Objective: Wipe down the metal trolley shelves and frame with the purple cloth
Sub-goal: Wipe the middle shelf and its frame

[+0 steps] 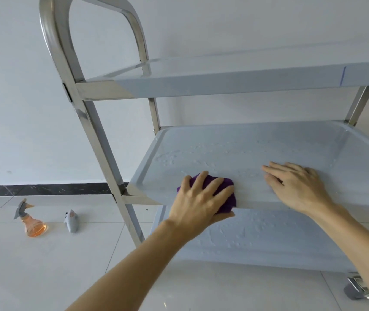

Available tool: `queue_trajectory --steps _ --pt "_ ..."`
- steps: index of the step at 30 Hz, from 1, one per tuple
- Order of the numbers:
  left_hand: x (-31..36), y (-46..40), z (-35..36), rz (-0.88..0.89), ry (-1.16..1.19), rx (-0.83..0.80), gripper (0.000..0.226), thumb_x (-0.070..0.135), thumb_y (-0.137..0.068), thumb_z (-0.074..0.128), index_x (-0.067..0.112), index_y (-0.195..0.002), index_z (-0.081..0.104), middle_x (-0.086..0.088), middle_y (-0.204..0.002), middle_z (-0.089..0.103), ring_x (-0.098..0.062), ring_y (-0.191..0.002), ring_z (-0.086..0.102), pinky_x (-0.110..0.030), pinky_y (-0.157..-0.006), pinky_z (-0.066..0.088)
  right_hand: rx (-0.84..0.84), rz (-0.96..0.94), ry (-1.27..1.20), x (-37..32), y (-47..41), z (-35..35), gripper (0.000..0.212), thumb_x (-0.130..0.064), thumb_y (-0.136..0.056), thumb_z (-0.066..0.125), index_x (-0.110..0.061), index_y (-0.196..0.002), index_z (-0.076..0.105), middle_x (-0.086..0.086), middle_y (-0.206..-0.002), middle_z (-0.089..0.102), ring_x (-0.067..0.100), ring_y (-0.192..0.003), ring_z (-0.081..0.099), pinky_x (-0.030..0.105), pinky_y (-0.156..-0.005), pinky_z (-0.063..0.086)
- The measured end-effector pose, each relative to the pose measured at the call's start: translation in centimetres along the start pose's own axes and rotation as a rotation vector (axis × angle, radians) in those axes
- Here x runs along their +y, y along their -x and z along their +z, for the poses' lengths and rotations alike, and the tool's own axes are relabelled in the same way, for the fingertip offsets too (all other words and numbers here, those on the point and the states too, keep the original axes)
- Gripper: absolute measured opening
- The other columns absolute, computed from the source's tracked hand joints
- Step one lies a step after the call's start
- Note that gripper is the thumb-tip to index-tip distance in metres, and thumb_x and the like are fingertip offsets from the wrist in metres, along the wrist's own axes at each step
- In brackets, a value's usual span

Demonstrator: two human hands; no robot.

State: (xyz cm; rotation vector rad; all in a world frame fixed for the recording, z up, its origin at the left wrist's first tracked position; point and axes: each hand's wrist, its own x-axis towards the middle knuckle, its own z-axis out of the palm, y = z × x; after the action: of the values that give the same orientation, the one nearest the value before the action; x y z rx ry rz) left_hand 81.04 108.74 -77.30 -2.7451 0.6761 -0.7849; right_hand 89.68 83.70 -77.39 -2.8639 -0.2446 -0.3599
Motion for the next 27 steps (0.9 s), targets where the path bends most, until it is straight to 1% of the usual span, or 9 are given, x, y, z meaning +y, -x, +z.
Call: queue_trajectory --steps 4,7,10,13,16,18,22,25,27 --pt "-6.3 3.8 -0.2 -0.043 0.012 0.016 0.048 0.060 -0.093 0.047 0.032 -0.130 0.059 0.011 -0.132 0.060 -0.025 -0.121 0.056 -0.041 -0.083 0.049 0.001 -0.007 -0.027 0.1 0.1 0.0 0.038 -0.044 -0.098 0.044 -0.045 -0.134 0.054 -0.020 -0.148 0.045 0.017 -0.138 0.042 0.046 -0.112 0.030" --pt "-10.0 6.5 -0.4 -0.150 0.033 -0.046 0.056 0.068 -0.091 0.041 0.030 -0.126 0.063 0.011 -0.129 0.063 -0.026 -0.120 0.056 -0.046 -0.080 0.052 -0.017 -0.007 -0.013 -0.1 0.1 0.2 0.039 -0.045 -0.098 0.040 -0.046 -0.135 0.052 -0.020 -0.149 0.043 0.019 -0.139 0.041 0.045 -0.112 0.031" --pt "-9.2 6.5 -1.0 -0.277 0.058 -0.134 0.072 0.080 -0.082 0.036 0.029 -0.126 0.062 0.010 -0.128 0.062 -0.028 -0.123 0.053 -0.051 -0.087 0.046 -0.022 -0.002 -0.003 -1.0 0.4 0.5 0.040 -0.043 -0.098 0.041 -0.044 -0.135 0.053 -0.017 -0.150 0.044 0.022 -0.138 0.041 0.046 -0.112 0.031" --pt "-5.4 4.6 -1.6 -0.324 0.158 -0.181 0.080 0.086 -0.081 0.022 0.034 -0.133 0.052 0.014 -0.134 0.056 -0.023 -0.133 0.043 -0.048 -0.102 0.033 0.002 -0.003 -0.022 -1.7 0.8 0.6 0.039 -0.041 -0.097 0.043 -0.041 -0.134 0.056 -0.015 -0.149 0.046 0.024 -0.137 0.042 0.046 -0.112 0.031" --pt "-2.0 2.7 -2.1 -0.341 0.411 -0.149 0.065 0.067 -0.094 0.003 0.037 -0.131 0.047 0.019 -0.136 0.052 -0.013 -0.137 0.030 -0.040 -0.108 0.021 -0.030 -0.006 -0.054 -1.8 1.1 0.6 0.040 -0.040 -0.098 0.042 -0.040 -0.136 0.054 -0.015 -0.151 0.043 0.022 -0.140 0.038 0.046 -0.114 0.027" --pt "-1.4 2.0 -2.6 -0.350 0.612 -0.165 0.056 0.046 -0.095 0.009 0.032 -0.136 0.045 0.016 -0.140 0.048 -0.009 -0.138 0.025 -0.031 -0.110 0.014 -0.058 0.000 -0.092 -1.6 1.1 0.4 0.040 -0.039 -0.099 0.042 -0.039 -0.137 0.053 -0.014 -0.153 0.041 0.020 -0.142 0.035 0.044 -0.116 0.024" --pt "-4.3 2.5 -3.9 -0.525 0.982 -0.162 0.052 0.022 -0.093 0.025 0.026 -0.142 0.042 0.008 -0.140 0.050 -0.011 -0.124 0.045 -0.021 -0.101 0.032 -0.027 0.016 -0.218 -1.6 1.3 -0.8 0.033 -0.033 -0.097 0.051 -0.030 -0.128 0.062 -0.006 -0.144 0.054 0.019 -0.137 0.044 0.041 -0.112 0.030" --pt "-6.7 3.6 -4.6 -0.593 0.970 -0.032 0.060 -0.008 -0.091 0.031 0.025 -0.139 0.045 0.010 -0.139 0.052 -0.006 -0.130 0.045 -0.026 -0.113 0.033 0.109 -0.041 -0.322 -3.4 2.4 -1.7 0.033 -0.034 -0.092 0.061 -0.020 -0.122 0.065 0.000 -0.131 0.063 0.023 -0.126 0.053 0.042 -0.107 0.039" --pt "-8.1 4.3 -4.3 -0.643 0.843 0.019 0.062 -0.014 -0.087 0.030 0.021 -0.135 0.049 0.004 -0.133 0.057 -0.008 -0.127 0.048 -0.026 -0.112 0.033 0.146 -0.169 -0.397 -6.4 3.7 -2.0 0.040 -0.040 -0.091 0.064 -0.017 -0.123 0.064 0.001 -0.131 0.062 0.022 -0.126 0.053 0.043 -0.106 0.039"
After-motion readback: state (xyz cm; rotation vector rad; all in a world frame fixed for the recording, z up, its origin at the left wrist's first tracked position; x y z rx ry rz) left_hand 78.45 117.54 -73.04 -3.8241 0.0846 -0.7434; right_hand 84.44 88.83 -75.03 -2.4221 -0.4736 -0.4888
